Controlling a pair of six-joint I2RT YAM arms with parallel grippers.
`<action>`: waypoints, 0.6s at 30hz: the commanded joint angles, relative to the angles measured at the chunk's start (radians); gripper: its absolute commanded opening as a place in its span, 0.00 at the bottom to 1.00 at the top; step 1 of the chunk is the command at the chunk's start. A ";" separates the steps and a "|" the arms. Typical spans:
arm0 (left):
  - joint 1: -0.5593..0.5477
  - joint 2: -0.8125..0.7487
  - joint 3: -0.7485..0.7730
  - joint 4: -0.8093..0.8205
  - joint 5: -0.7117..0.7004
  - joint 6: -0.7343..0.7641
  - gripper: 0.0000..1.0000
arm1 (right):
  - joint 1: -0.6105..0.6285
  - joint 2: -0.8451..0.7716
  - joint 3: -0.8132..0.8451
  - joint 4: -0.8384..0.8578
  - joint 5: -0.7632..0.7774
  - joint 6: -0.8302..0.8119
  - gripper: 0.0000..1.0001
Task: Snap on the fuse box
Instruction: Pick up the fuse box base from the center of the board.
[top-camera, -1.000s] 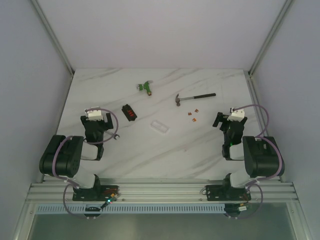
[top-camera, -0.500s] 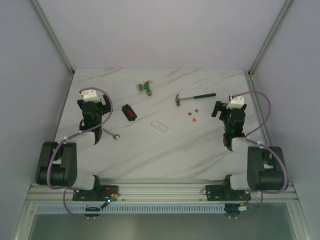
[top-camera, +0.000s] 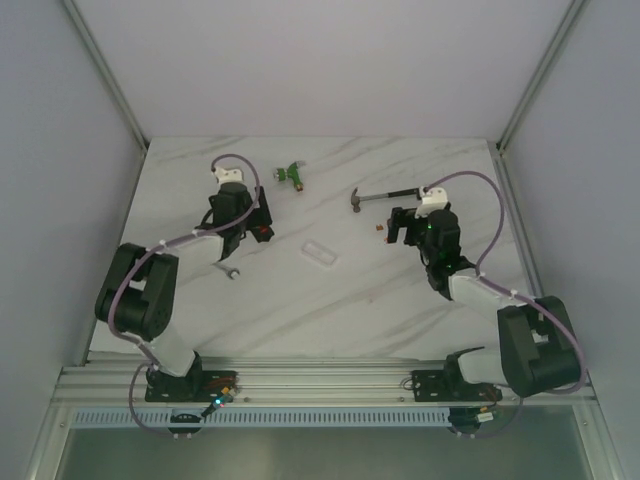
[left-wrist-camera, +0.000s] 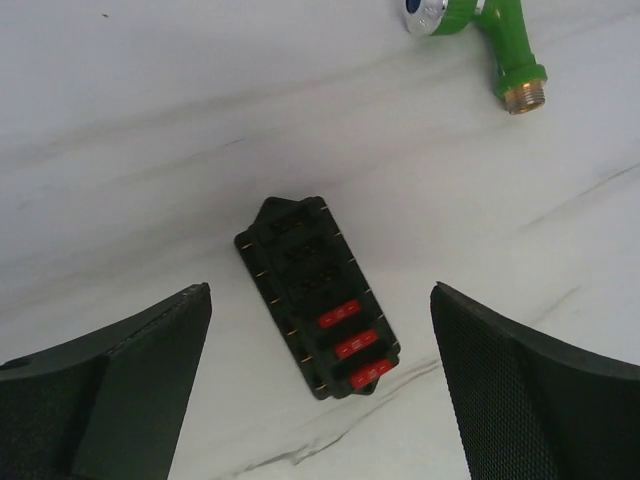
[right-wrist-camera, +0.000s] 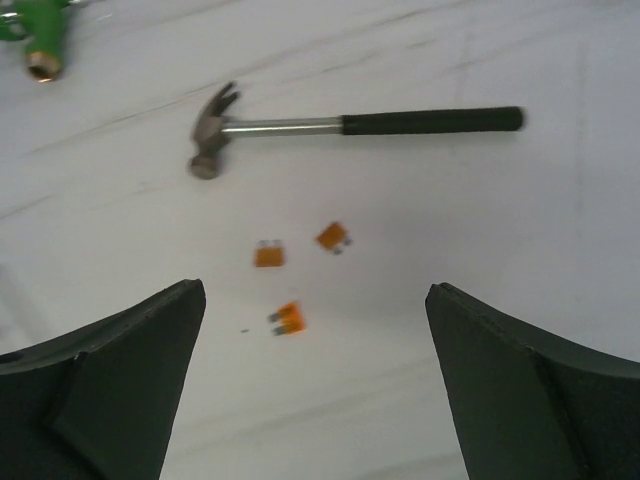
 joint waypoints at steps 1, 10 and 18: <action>-0.037 0.085 0.092 -0.127 -0.098 -0.023 0.98 | 0.077 0.013 0.052 -0.056 -0.036 0.010 1.00; -0.065 0.202 0.181 -0.196 -0.090 -0.043 0.81 | 0.182 0.049 0.067 -0.101 -0.082 0.005 1.00; -0.065 0.226 0.200 -0.237 -0.055 -0.038 0.53 | 0.277 0.047 0.078 -0.235 -0.128 0.013 1.00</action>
